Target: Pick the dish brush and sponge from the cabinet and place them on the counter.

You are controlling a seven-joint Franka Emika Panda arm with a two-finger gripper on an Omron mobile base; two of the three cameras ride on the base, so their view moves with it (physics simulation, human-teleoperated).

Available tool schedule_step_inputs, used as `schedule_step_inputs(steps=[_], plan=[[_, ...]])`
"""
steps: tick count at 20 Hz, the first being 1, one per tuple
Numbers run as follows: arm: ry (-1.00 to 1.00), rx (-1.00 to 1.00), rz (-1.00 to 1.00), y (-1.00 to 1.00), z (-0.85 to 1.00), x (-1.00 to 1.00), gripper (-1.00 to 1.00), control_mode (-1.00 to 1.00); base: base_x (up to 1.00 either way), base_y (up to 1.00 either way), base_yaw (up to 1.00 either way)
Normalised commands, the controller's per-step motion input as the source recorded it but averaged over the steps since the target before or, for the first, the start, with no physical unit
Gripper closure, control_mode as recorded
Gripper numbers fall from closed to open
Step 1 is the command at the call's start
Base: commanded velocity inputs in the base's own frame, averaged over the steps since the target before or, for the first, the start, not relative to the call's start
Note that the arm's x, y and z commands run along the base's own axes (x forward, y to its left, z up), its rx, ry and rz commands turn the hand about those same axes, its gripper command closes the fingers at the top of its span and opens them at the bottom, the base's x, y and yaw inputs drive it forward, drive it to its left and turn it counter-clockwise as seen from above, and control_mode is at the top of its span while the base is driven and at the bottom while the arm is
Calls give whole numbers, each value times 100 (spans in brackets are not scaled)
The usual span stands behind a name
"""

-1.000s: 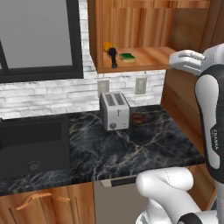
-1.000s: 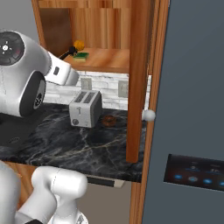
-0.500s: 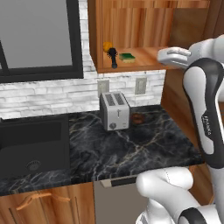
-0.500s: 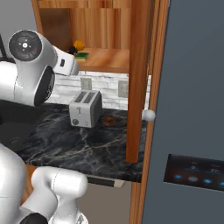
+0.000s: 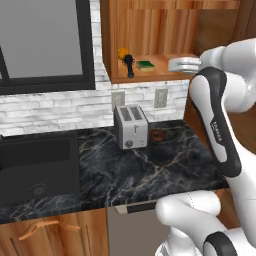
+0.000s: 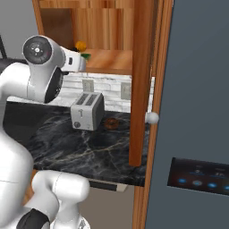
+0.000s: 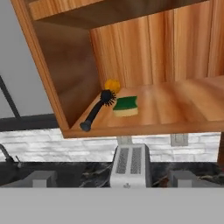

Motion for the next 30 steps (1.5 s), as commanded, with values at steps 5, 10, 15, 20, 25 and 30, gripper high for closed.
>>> schedule_step_inputs(steps=[5,10,15,20,25,30], plan=[[1,-3,0,10,0,65,-100,-100,0,0,0],[3,0,0,3,0,64,-100,-100,0,0,0],[11,-3,0,3,-1,58,-100,-100,0,0,0],[7,0,0,8,-12,67,-100,-100,0,0,0],[1,0,0,5,-5,61,-100,-100,0,0,0],[0,0,0,0,-17,48,-100,-100,0,0,0]])
